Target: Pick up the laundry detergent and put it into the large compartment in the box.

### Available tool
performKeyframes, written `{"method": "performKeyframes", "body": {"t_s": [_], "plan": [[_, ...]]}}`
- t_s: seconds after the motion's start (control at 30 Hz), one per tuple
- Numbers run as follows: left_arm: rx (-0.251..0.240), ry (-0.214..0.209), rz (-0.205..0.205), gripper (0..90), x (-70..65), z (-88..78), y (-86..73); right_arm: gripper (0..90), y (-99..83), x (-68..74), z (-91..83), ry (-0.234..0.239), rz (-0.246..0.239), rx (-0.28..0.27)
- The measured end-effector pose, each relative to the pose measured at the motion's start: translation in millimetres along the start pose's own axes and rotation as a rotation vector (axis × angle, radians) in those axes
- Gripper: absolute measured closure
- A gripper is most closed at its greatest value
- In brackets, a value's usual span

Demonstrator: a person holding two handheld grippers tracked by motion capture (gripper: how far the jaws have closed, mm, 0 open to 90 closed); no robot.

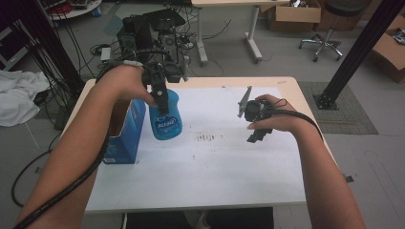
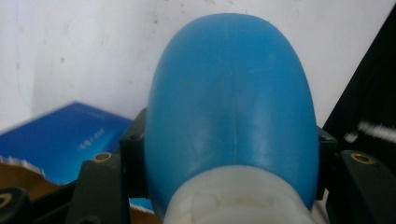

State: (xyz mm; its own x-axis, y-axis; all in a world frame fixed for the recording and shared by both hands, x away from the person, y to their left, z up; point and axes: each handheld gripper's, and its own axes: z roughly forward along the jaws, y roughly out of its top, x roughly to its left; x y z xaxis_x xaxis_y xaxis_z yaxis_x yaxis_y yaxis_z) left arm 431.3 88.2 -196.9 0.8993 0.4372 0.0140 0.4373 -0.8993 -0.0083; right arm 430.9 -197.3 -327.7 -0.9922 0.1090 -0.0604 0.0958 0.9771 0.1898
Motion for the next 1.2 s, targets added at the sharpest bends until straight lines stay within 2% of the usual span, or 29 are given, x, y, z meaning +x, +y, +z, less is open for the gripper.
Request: {"method": "performKeyframes", "body": {"t_s": [0.17, 0.37, 0.53, 0.63, 0.73, 0.9, 1.03, 1.2], "plan": [[-0.004, 0.002, -0.127, 38.3, -2.4, -13.6, -1.9, 16.4, 2.0, 2.7, 1.5, -0.004, -0.008, -0.001], [-0.007, -0.006, -0.244, 38.3, -1.8, -37.3, -8.6, 16.5, 2.7, 5.0, 2.9, -0.001, -0.011, 0.004], [-0.014, -0.015, -0.302, 38.3, -0.8, -57.7, -17.0, 16.3, 1.2, 7.6, 0.9, -0.014, -0.012, -0.009], [-0.02, -0.011, -0.317, 38.3, 0.3, -66.4, -20.3, 16.4, 0.2, 8.7, 2.1, -0.015, -0.011, -0.007], [-0.024, -0.008, -0.38, 38.3, 4.7, -82.0, -27.4, 16.4, 2.2, 11.6, 2.3, -0.02, -0.021, -0.002], [-0.038, -0.039, -0.467, 38.3, 16.5, -92.5, -37.7, 16.5, 8.0, 14.5, 0.5, -0.034, -0.039, 0.002], [-0.052, -0.045, -0.527, 38.3, 24.4, -101.2, -49.9, 16.4, 10.8, 15.4, 2.7, -0.038, -0.044, 0.004], [-0.056, -0.041, -0.627, 38.3, 34.5, -114.7, -70.5, 16.5, 14.7, 16.0, 5.9, -0.032, -0.056, 0.003]]}}
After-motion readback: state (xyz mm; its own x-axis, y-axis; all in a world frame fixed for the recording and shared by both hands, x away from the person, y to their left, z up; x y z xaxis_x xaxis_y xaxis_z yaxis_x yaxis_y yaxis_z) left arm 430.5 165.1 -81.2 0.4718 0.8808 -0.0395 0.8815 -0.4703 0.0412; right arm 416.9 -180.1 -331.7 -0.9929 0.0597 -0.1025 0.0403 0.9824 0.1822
